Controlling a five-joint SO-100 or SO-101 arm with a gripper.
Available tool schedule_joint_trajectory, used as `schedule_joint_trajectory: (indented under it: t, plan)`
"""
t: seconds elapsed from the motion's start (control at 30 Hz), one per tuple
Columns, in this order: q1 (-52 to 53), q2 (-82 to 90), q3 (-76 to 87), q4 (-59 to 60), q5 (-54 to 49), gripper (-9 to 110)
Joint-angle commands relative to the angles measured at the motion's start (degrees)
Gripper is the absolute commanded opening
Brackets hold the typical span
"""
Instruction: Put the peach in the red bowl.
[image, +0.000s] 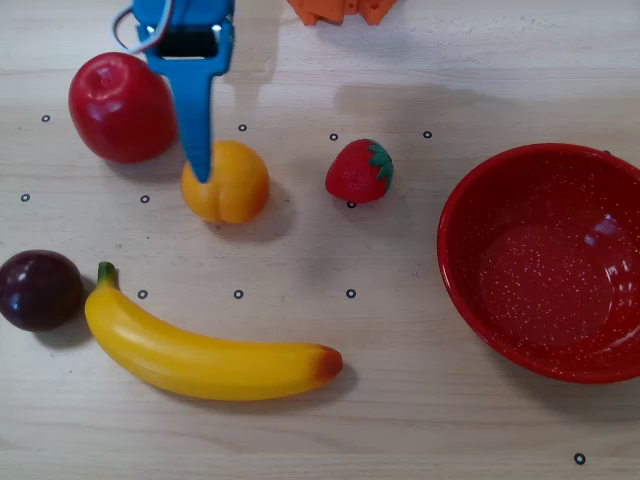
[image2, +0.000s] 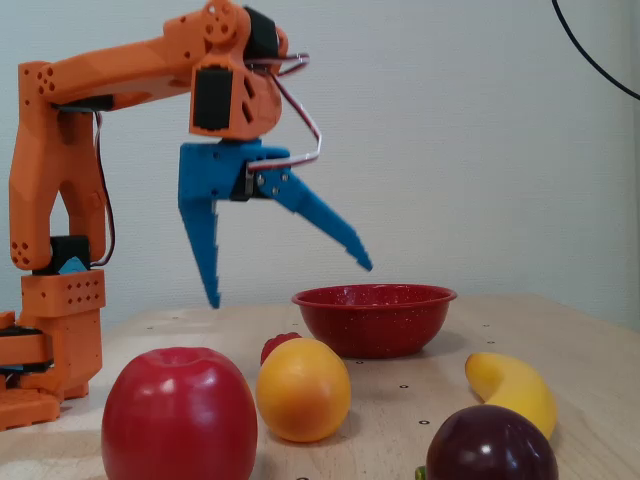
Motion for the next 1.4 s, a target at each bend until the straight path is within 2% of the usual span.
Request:
schedule_joint_trajectory:
  t: [0.0, 0.37, 0.6, 1.37]
  plan:
    - [-2.3, 1.0, -1.5, 0.9, 3.5, 60]
    - [-2.5, -4.1, 2.6, -4.7, 6.8, 62]
    - [-0.8, -8.5, 2.5, -8.2, 4.2, 62]
    - [3.0, -19.5, -4.4, -13.2, 3.7, 62]
